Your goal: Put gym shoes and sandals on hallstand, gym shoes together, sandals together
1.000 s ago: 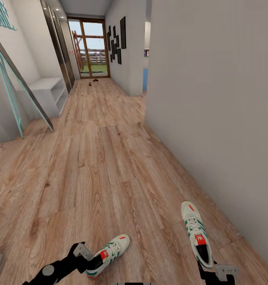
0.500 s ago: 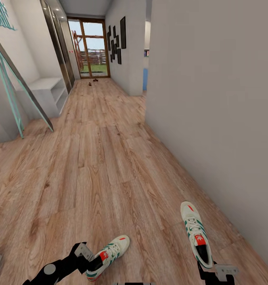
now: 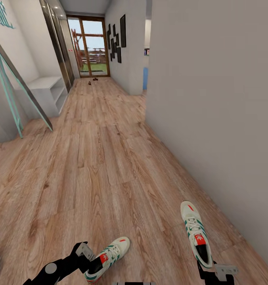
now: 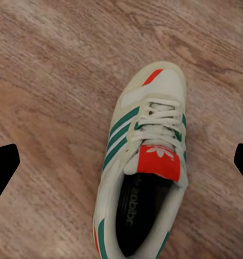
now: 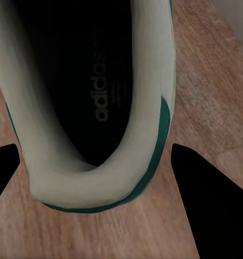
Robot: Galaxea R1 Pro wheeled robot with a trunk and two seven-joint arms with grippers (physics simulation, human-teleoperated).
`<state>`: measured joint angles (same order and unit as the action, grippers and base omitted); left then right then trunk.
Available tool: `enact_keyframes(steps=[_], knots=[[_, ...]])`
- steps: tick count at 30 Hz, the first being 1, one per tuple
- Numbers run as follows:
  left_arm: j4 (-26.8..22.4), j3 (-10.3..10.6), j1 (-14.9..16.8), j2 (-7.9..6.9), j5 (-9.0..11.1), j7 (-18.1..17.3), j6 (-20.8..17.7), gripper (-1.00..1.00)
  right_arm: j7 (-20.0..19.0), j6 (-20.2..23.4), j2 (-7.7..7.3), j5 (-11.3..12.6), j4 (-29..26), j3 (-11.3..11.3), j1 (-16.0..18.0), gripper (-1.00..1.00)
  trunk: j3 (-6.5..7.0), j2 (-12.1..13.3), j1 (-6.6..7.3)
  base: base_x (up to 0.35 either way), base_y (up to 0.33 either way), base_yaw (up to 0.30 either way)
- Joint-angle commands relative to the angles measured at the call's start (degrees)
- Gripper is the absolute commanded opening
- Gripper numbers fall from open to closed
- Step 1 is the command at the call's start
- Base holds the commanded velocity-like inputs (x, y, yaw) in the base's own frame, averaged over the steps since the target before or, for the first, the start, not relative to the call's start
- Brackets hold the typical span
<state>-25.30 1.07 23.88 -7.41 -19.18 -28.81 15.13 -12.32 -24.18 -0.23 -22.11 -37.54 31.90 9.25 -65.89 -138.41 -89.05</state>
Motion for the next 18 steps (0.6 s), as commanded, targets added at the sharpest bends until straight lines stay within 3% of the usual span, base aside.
enact_keyframes(steps=[1, 6, 11, 18], knots=[[-0.01, 0.11, 0.02, -0.01, -0.65, 0.01, 0.34, 1.00, -0.51, -0.26, 0.05, -0.27, -0.02, 0.43, 0.06, -1.00, -0.05, -0.02, 0.01, 0.000, 0.000, 0.000], [-0.01, 0.10, 0.04, 0.00, -2.35, -1.49, 0.34, 1.00, -0.46, -0.19, 0.05, -0.21, -0.11, 0.47, 0.06, -1.00, -0.25, -0.02, 0.01, 0.000, 0.000, 0.000], [-0.01, 0.08, 0.07, -0.05, -4.39, -4.72, 0.31, 1.00, -0.43, -0.17, 0.05, -0.14, -0.12, 0.52, 0.06, -1.00, -1.54, -2.02, -1.09, 0.000, 0.000, 0.000], [-0.01, 0.09, 0.15, -0.22, -5.15, -5.97, 0.38, 1.00, -0.43, -0.17, 0.05, -0.13, -0.08, 0.53, 0.06, -1.00, -3.42, -4.83, -2.62, 0.000, 0.000, 0.000]])
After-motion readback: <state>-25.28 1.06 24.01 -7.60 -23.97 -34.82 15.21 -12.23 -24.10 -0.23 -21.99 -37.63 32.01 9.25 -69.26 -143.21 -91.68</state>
